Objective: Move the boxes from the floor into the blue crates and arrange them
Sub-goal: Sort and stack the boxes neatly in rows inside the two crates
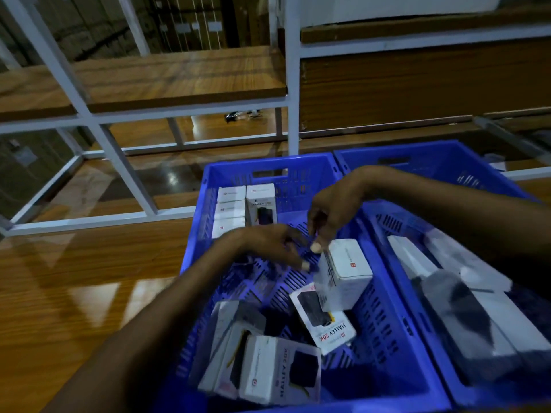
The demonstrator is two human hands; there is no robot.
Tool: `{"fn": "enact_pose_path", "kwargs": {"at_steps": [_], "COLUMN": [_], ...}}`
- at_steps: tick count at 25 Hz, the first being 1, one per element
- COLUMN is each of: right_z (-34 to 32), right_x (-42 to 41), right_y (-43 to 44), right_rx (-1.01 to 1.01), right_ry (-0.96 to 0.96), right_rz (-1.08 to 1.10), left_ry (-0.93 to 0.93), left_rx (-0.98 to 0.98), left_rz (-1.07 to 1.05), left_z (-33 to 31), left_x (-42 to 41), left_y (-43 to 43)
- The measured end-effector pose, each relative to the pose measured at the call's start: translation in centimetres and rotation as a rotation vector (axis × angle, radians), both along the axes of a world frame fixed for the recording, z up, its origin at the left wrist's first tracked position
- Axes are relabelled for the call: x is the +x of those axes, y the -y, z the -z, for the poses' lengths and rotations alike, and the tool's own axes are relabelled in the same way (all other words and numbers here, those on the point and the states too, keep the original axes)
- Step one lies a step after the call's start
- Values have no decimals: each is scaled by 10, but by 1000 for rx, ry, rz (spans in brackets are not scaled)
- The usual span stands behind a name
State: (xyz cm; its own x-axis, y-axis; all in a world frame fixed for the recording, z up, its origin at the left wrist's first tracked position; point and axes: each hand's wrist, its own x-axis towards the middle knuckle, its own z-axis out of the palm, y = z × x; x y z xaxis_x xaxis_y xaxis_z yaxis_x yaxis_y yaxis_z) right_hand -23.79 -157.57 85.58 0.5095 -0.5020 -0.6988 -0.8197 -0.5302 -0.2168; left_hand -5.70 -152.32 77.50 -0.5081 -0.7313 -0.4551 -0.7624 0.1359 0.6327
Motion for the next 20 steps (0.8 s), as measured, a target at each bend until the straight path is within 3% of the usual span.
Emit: {"fn": "enact_pose_path", "kwargs": {"at_steps": [2, 7, 17, 20], "right_z": [-10, 4, -13, -13], "right_x": [-10, -21, -18, -21], "right_y": [-28, -60, -32, -23], "right_rx": [52, -123, -149, -71], "right_ry": [-61, -228, 315, 364], "right_rz": [-122, -218, 145, 116], "left_ry": [58, 64, -265, -303], "left_rx": [98, -57, -313, -372], "left_rz": [150, 114, -306, -380], "left_z": [-6, 5, 9, 10], "left_x": [-21, -47, -16, -4], "left_y": [-26, -58, -50, -45]}}
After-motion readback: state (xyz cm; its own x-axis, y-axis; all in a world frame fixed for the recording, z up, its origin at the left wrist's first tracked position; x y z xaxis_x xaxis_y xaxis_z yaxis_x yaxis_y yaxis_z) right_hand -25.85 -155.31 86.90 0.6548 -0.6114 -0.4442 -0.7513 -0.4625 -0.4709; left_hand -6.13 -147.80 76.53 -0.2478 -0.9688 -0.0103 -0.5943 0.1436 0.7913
